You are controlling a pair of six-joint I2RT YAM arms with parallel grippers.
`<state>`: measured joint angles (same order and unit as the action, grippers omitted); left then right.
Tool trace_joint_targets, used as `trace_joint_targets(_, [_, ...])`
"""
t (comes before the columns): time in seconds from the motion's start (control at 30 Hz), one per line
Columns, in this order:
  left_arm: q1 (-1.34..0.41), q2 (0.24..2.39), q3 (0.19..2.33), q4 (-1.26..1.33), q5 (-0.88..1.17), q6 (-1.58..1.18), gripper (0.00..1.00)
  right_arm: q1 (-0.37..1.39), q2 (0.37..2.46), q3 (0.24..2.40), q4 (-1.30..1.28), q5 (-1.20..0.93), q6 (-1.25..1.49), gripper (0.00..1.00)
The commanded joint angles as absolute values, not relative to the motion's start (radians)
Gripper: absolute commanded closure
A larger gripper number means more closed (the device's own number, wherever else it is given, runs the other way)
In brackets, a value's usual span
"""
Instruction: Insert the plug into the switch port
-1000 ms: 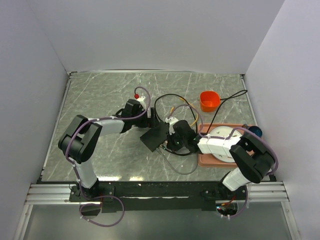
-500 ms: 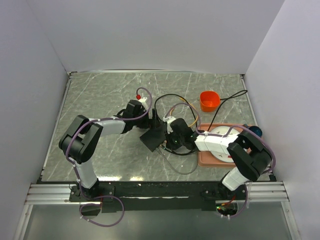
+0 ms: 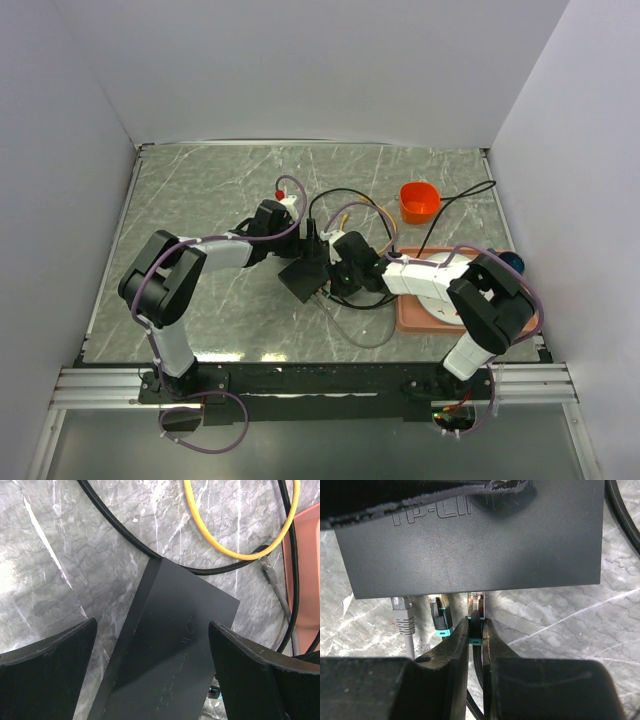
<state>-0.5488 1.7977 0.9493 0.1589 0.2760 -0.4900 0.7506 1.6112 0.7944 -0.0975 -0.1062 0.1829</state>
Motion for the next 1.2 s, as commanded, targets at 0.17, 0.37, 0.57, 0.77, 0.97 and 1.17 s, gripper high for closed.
trace_joint_targets(0.17, [-0.564,1.786,0.966,0.152,0.316,-0.483,0.01,0.755,1.664,0.842,-0.110,-0.094,0.201,1.00])
trace_joint_targets(0.37, [-0.581,1.786,0.937,0.172,0.337,-0.495,0.01,0.755,1.669,0.880,-0.107,-0.072,0.203,1.00])
trace_joint_targets(0.57, [-0.591,1.784,0.870,0.235,0.408,-0.528,0.08,0.753,1.667,0.914,-0.084,-0.052,0.207,1.00])
trace_joint_targets(0.77, [-0.589,1.778,0.831,0.285,0.469,-0.551,0.17,0.749,1.698,0.972,-0.098,-0.067,0.196,1.00])
trace_joint_targets(0.97, [-0.595,1.781,0.825,0.317,0.514,-0.574,0.24,0.747,1.709,0.986,-0.083,-0.075,0.209,1.00])
trace_joint_targets(1.17, [-0.615,1.792,0.811,0.351,0.543,-0.591,0.27,0.747,1.695,0.966,-0.003,-0.071,0.218,1.00])
